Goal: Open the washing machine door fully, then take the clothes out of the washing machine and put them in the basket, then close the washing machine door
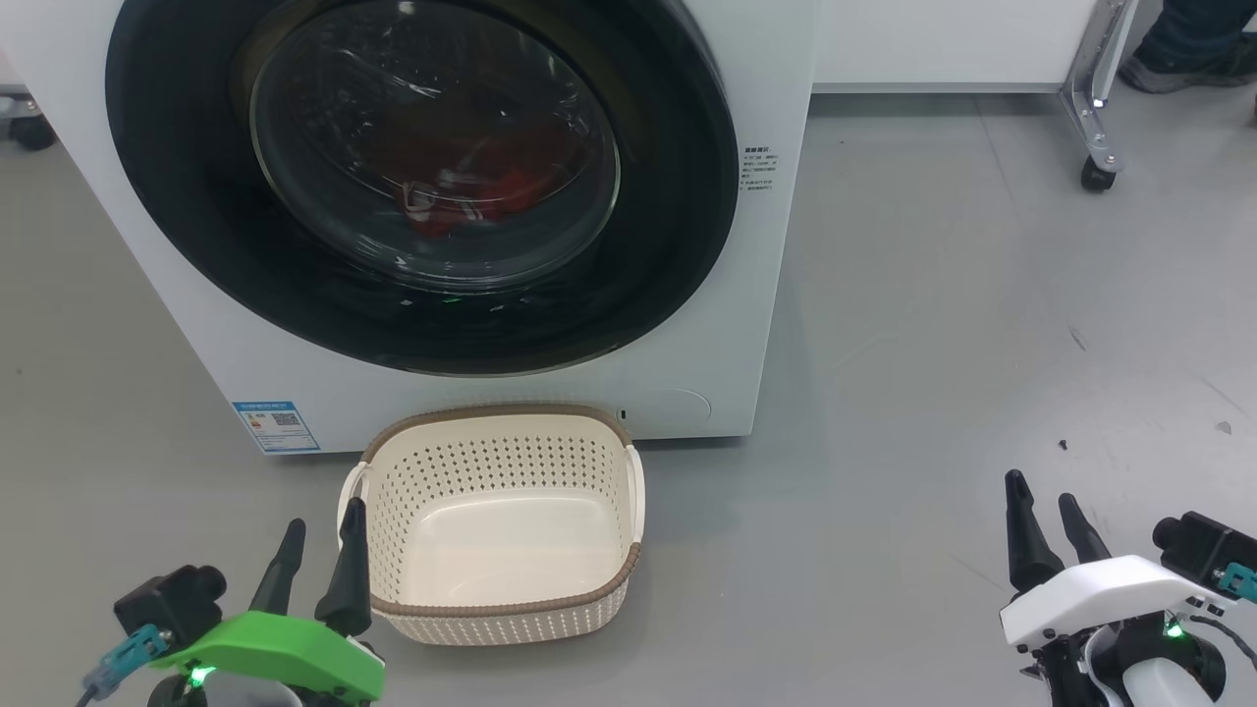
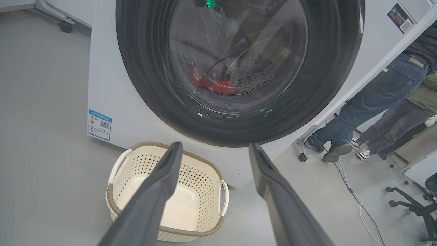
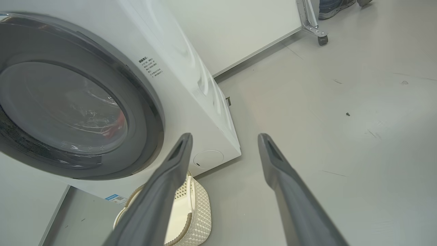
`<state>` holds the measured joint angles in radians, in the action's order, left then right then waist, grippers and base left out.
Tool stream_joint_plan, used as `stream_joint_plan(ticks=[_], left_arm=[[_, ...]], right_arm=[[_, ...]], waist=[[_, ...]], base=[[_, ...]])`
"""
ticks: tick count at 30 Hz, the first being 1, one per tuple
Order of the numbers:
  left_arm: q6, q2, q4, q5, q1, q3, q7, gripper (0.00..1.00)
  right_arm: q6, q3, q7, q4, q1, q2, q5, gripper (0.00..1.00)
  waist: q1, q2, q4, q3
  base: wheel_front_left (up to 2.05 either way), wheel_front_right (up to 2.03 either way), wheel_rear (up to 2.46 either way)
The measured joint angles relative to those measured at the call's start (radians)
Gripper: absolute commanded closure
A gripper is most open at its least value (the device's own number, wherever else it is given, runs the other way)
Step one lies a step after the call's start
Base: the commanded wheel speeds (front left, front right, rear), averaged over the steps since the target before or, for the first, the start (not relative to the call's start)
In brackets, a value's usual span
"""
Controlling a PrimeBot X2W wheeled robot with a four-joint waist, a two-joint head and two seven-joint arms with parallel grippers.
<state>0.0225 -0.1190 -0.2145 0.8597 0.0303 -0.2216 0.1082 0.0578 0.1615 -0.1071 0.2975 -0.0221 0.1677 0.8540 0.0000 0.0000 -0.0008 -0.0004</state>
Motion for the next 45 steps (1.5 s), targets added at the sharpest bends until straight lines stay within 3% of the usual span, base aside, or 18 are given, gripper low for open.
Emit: stream_joint_plan(ticks=[21, 45], left_arm=[[-0.057, -0.006, 0.000, -0.280, 0.000, -0.076, 0.071, 0.00], [-0.116, 0.003, -0.015, -0.503, -0.001, -0.110, 0.141, 0.00]], right_arm=[[-0.034, 0.077, -0.072, 0.007, -0.010, 0.013, -0.255, 0.00], [-0.052, 0.109, -0.139, 0.018, -0.010, 0.017, -0.479, 0.00]], waist=[[0.0000, 0.0000, 0.000, -0.006], [0.0000, 0.0000, 0.003, -0.006]], base=[[0.00, 0.00, 0.00], [0.00, 0.00, 0.00]])
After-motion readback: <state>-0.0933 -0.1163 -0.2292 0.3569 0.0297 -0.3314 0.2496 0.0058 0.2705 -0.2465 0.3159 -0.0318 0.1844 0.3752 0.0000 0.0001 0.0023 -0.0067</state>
